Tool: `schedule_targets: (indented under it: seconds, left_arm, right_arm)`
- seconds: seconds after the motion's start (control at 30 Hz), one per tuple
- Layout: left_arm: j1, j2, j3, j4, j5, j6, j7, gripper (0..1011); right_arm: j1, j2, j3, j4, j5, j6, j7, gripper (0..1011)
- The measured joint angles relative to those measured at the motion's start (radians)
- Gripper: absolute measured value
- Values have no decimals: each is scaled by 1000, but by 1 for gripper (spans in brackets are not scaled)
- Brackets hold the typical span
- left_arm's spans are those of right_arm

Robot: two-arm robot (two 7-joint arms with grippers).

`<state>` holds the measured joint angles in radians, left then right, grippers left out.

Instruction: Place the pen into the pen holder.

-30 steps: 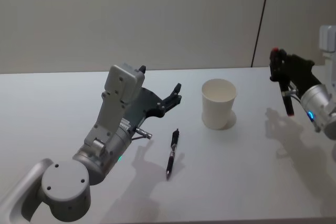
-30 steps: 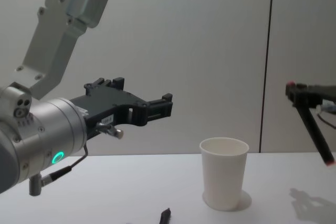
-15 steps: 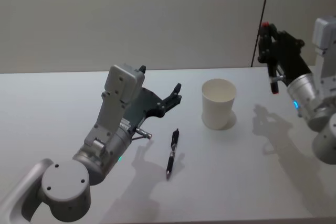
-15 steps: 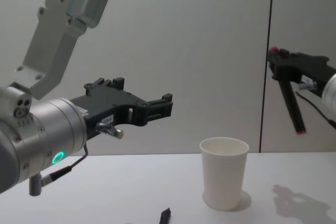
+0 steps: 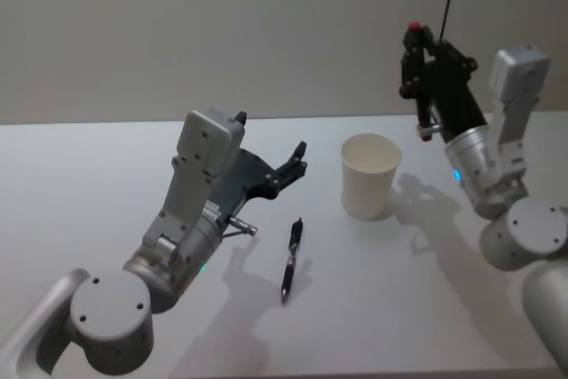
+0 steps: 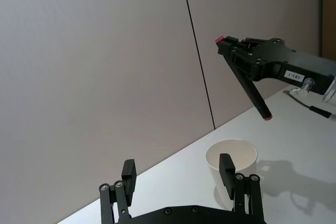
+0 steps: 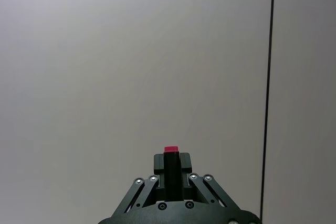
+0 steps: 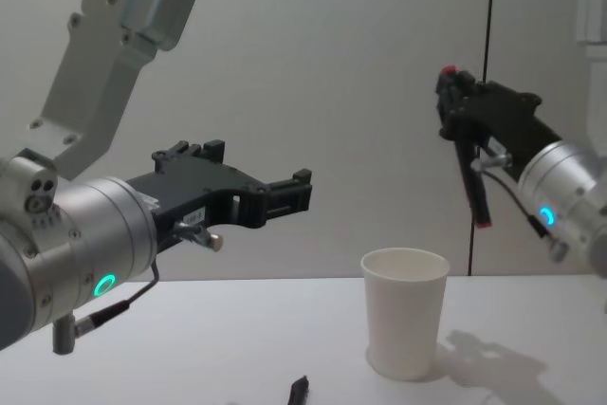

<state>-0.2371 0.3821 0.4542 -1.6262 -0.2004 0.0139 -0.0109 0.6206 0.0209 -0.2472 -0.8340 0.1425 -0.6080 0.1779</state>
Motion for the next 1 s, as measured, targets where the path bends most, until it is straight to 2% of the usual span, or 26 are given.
schedule_targets:
  seconds: [0.07,0.13,0.3,0.5,0.8,1.0]
  left_arm:
    - [0,0,0,0,0,0,0,1004]
    - [0,0,0,0,0,0,0,1004]
    - [0,0,0,0,0,0,0,1004]
    - [0,0,0,0,0,0,0,1004]
    - [0,0,0,0,0,0,0,1004]
    - [0,0,0,0,0,0,0,1004]
  right_arm:
    - [13,-7,-4,31,0,-28,2,159]
    - [39,-21,-10,96,0,-84,7,158]
    - [76,-40,-18,186,1,-146,14,159]
    - [136,-69,-26,332,9,-244,24,158]
    - [208,-103,-30,504,16,-346,33,159]
    - [239,-120,-31,581,17,-388,34,159]
